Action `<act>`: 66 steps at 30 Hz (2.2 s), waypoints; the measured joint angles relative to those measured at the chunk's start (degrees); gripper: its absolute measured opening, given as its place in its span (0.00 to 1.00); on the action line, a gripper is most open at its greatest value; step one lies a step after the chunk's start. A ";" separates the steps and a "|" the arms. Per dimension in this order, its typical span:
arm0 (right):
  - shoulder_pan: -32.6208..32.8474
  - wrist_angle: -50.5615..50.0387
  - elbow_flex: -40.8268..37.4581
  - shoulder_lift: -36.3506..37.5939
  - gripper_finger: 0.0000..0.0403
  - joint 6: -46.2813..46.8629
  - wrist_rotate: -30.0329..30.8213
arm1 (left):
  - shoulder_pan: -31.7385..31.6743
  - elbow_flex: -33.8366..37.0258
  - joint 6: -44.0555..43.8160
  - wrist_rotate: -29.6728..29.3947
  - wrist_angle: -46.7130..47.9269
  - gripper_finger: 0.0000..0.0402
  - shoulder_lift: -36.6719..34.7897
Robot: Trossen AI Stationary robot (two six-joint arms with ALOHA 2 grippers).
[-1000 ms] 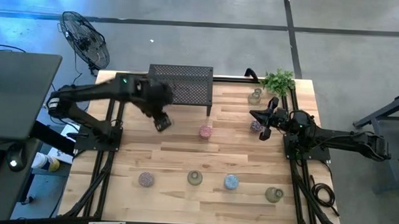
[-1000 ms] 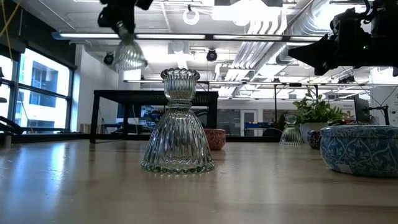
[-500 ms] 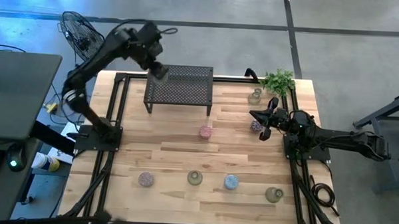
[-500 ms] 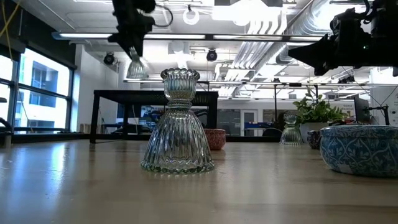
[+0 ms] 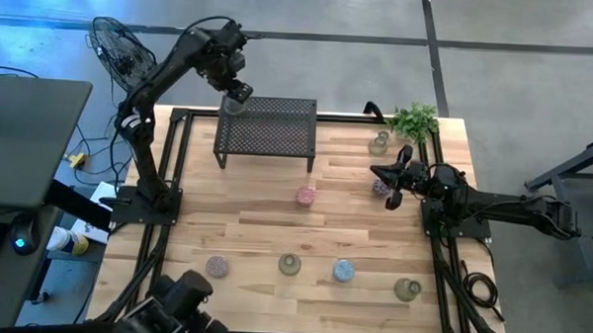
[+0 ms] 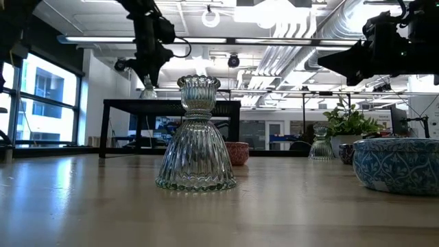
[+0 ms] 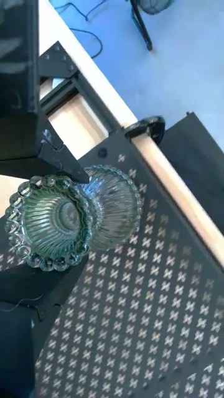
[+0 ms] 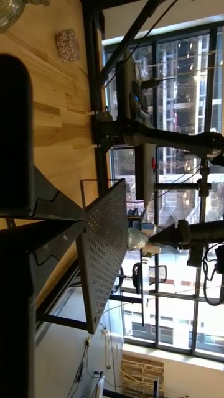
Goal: Pick & Place candle stick holders
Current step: Put the green glass candle holder on the shelf
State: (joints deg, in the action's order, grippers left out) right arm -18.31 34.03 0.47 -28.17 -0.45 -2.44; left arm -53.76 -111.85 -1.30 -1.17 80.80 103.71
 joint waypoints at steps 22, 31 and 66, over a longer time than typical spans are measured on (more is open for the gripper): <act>-0.02 -0.19 0.00 0.01 0.00 0.22 0.04 | -0.59 0.00 -0.48 -2.36 -1.91 0.42 2.09; 0.00 -0.19 0.00 0.01 0.00 0.22 0.07 | -0.61 0.00 -0.48 -1.92 -3.26 0.42 2.31; -0.01 -0.34 0.00 -0.01 0.00 0.22 0.07 | -0.61 0.07 0.08 -5.70 -0.86 0.55 1.76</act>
State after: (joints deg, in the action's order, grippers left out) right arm -18.32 33.69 0.47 -28.18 -0.23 -2.37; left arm -54.37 -111.79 -1.22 -6.87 79.94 105.47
